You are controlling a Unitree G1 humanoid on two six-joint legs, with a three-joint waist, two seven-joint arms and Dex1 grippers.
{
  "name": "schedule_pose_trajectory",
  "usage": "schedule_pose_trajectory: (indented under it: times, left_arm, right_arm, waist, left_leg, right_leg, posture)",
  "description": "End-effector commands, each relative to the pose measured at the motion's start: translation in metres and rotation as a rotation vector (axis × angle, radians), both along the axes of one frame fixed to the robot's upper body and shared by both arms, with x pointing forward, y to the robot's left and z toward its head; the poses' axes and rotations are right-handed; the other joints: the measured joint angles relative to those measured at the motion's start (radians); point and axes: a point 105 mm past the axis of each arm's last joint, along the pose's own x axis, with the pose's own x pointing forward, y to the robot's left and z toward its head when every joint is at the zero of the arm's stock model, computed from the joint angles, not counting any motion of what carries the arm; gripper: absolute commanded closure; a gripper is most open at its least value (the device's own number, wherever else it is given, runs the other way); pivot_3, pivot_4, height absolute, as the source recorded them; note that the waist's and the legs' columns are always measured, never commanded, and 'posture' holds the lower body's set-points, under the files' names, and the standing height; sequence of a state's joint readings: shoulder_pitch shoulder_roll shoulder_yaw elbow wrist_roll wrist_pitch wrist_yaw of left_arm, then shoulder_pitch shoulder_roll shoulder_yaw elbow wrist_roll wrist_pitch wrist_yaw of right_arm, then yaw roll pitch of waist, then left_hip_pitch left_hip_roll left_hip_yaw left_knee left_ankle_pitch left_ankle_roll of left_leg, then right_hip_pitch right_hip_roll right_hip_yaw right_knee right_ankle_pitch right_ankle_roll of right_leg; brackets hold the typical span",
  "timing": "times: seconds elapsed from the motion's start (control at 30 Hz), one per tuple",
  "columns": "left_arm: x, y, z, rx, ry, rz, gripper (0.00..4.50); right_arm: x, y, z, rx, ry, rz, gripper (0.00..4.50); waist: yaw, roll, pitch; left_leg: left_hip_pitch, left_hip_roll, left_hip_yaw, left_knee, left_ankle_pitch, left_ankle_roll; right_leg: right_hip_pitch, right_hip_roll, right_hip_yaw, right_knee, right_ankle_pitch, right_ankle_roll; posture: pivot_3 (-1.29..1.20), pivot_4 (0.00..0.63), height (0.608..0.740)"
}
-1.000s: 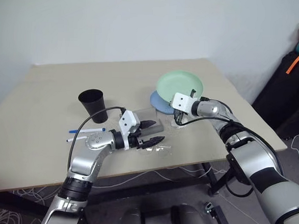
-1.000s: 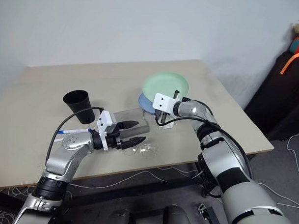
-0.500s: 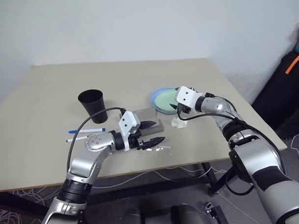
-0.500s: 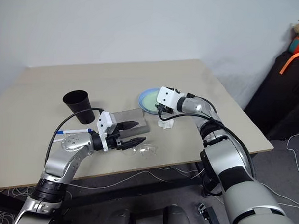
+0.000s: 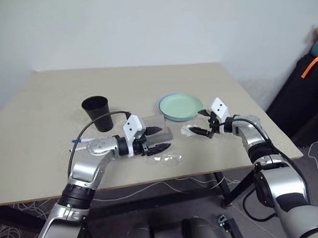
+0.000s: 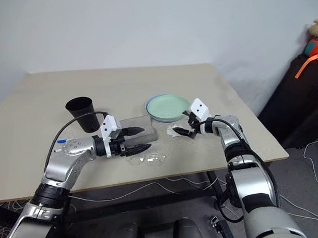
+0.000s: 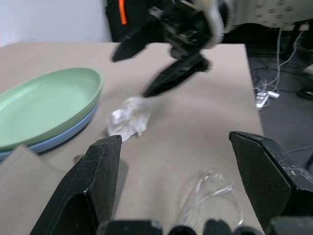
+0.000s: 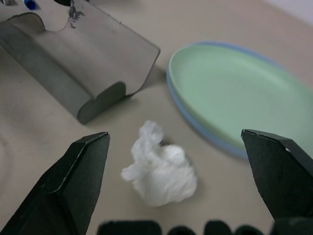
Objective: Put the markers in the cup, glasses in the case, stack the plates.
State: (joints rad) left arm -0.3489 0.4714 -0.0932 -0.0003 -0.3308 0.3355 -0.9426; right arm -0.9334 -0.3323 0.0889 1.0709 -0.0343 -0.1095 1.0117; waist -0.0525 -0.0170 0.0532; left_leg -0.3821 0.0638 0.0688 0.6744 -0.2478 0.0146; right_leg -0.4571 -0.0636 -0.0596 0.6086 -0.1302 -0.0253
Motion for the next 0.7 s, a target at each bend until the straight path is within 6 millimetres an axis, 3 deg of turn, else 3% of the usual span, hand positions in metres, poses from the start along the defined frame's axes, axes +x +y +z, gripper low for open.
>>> schedule_pose_trajectory:
  times: [0.03,0.23,0.47,0.57,0.7]
  left_arm:
    - [0.006,0.004,0.019,-0.009,-0.074,0.000,0.77]
    - [0.005,0.005,0.019,-0.005,-0.074,0.000,0.77]
    - [0.005,0.004,0.018,0.001,-0.071,-0.005,0.77]
    - [0.004,0.004,0.017,0.003,-0.071,-0.002,0.77]
    - [0.003,0.006,0.016,0.005,-0.069,0.005,0.77]
  right_arm:
    - [0.004,0.001,0.010,0.098,0.062,-0.061,0.02]
    - [0.005,0.006,-0.005,0.148,0.184,-0.141,0.02]
    - [0.010,0.010,-0.022,0.085,0.205,-0.241,0.02]
    - [0.012,0.007,-0.022,0.088,0.214,-0.271,0.63]
    - [0.012,0.005,-0.023,0.049,0.189,-0.247,1.96]
  waist:
    - [0.000,0.000,0.000]
    - [0.000,0.000,0.000]
    - [0.001,0.000,0.000]
    - [0.000,0.000,0.000]
    - [-0.001,0.000,0.000]
  left_leg:
    - [0.000,0.000,0.001,0.000,0.000,0.000]
    - [0.000,0.000,0.002,-0.001,0.000,0.000]
    - [0.000,0.000,0.002,-0.001,0.000,0.000]
    - [-0.001,0.000,0.002,-0.001,0.000,0.000]
    - [-0.001,0.000,0.002,-0.001,0.000,0.000]
  right_leg:
    - [0.000,0.000,0.001,0.000,0.000,0.000]
    - [-0.001,0.000,0.002,0.000,0.000,0.000]
    - [-0.001,0.000,0.002,-0.001,0.000,0.000]
    - [-0.001,0.000,0.002,-0.001,0.000,0.000]
    - [-0.001,0.000,0.002,-0.001,0.000,0.000]
  posture:
    - [0.00,0.000,0.740]
    - [0.00,0.000,0.740]
    - [0.00,0.000,0.740]
    - [0.00,0.000,0.740]
    - [0.00,0.000,0.740]
